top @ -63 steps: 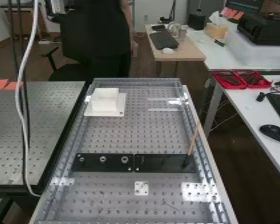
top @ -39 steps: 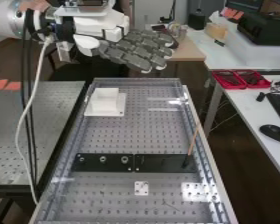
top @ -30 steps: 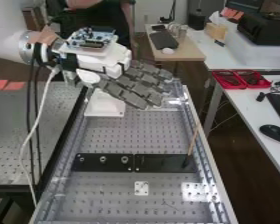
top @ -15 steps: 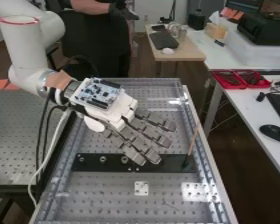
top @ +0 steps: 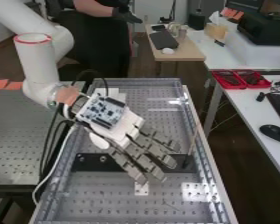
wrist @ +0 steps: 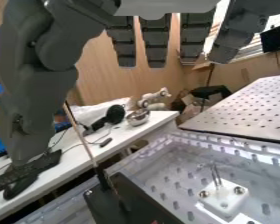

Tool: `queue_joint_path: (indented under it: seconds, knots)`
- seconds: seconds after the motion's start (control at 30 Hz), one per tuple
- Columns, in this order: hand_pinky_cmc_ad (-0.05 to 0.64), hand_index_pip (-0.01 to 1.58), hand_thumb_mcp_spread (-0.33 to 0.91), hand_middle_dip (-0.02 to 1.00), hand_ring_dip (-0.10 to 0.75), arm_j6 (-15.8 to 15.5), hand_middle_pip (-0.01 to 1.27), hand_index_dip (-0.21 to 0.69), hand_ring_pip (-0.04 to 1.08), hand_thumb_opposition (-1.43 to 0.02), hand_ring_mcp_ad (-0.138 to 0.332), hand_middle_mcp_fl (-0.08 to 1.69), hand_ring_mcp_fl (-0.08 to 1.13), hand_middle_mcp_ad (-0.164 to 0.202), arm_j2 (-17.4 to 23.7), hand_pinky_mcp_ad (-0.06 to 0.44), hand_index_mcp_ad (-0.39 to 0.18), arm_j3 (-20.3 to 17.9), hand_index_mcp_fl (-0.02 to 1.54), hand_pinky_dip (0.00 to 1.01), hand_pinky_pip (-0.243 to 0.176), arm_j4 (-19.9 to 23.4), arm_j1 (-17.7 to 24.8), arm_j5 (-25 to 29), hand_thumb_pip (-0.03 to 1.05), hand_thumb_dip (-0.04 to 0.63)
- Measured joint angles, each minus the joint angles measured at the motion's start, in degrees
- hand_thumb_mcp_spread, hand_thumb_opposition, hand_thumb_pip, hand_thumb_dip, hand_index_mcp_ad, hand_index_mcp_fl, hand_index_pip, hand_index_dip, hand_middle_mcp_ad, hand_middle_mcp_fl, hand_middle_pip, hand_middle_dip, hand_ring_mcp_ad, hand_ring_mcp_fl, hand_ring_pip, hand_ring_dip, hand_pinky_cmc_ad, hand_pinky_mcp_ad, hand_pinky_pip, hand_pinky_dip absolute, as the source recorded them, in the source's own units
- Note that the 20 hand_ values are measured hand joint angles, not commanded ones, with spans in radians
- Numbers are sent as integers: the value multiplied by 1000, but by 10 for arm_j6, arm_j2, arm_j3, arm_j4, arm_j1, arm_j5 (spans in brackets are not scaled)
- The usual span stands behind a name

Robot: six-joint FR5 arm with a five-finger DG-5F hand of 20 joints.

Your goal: Grab the drill bit and place it in the clear container

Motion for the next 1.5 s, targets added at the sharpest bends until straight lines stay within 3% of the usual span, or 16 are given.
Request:
queue_joint_path:
  seconds: [0.07, 0.2, 0.43, 0.7, 1.27, 1.5]
  knots:
    - [283, 166, 443, 63, -33, -4, 154, 342, 80, -726, 176, 24, 14, 113, -2, 234, -7, -3, 101, 169, -124, 18, 1, 3, 253, 89]
    - [279, 405, 483, 75, -33, -14, 159, 347, 80, -726, 176, 24, 14, 113, -7, 234, -9, -8, 194, 169, -124, 51, 4, 8, 295, 99]
    - [283, 730, 506, 96, -33, -21, 155, 347, 80, -742, 162, 24, 14, 101, -21, 232, -38, 5, 340, 169, -124, 47, 7, -6, 295, 126]
    - [274, 787, 524, 106, -33, -42, 161, 344, 84, -773, 129, 28, 14, 89, -29, 232, -51, 21, 374, 169, -124, 34, 8, -20, 291, 166]
    - [265, 806, 524, 110, -33, -43, 155, 340, 80, -785, 134, 37, 14, 93, -31, 229, -54, 22, 379, 173, -124, 37, 8, -19, 295, 180]
    - [265, 824, 524, 110, -33, -60, 157, 344, 80, -785, 134, 37, 14, 93, -47, 229, -56, 37, 382, 173, -124, 35, 9, -26, 295, 188]
